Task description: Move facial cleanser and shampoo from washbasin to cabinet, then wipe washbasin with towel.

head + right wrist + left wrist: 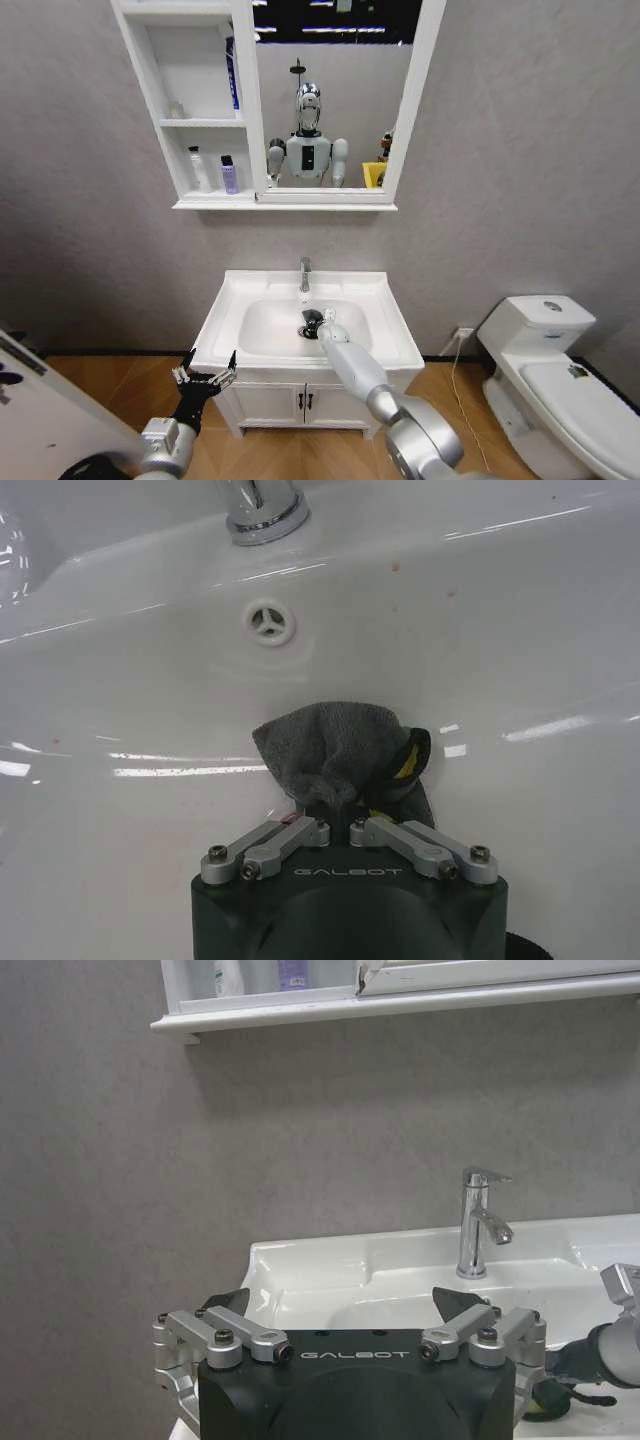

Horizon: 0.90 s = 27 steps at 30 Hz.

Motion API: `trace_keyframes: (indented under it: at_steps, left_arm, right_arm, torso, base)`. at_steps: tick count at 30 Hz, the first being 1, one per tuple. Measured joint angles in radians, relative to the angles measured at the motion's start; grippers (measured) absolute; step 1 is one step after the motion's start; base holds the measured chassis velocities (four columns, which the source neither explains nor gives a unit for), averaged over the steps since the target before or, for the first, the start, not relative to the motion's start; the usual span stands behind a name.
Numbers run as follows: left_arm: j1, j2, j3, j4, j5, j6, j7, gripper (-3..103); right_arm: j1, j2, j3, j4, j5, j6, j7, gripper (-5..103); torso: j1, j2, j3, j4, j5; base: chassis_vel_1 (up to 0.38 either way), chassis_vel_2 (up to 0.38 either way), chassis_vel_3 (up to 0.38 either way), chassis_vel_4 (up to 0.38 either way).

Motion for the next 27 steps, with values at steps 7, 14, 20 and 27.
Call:
trace_keyframes:
  at_steps: [7,14,20,27]
  left_arm:
    - [0.0,0.0,0.0,0.0,0.0,0.0,0.0,100]
    - [0.0,0.0,0.0,0.0,0.0,0.0,0.0,100]
    - [0.0,0.0,0.0,0.0,0.0,0.0,0.0,100]
    - [0.0,0.0,0.0,0.0,0.0,0.0,0.0,100]
  right_arm:
    - [-0.042,-0.001,-0.065,0.106,0.102,0.03,-0.131,4]
    - [-0.047,-0.002,-0.073,0.134,0.188,0.039,-0.192,4]
    - [-0.046,-0.002,-0.05,0.086,0.11,-0.016,-0.095,4]
    - [-0.068,-0.002,-0.027,0.12,-0.109,-0.078,0.052,4]
  torso:
    - [0.0,0.0,0.0,0.0006,0.0001]
    - [0.0,0.0,0.0,0.0003,0.0001]
    - [0.0,0.0,0.0,0.0001,0.0001]
    - [0.0,0.0,0.0,0.0003,0.0002]
  base:
    - [0.0,0.0,0.0,0.0]
    - [0.0,0.0,0.0,0.0]
    - [0.0,0.0,0.0,0.0]
    - [0.0,0.0,0.0,0.0]
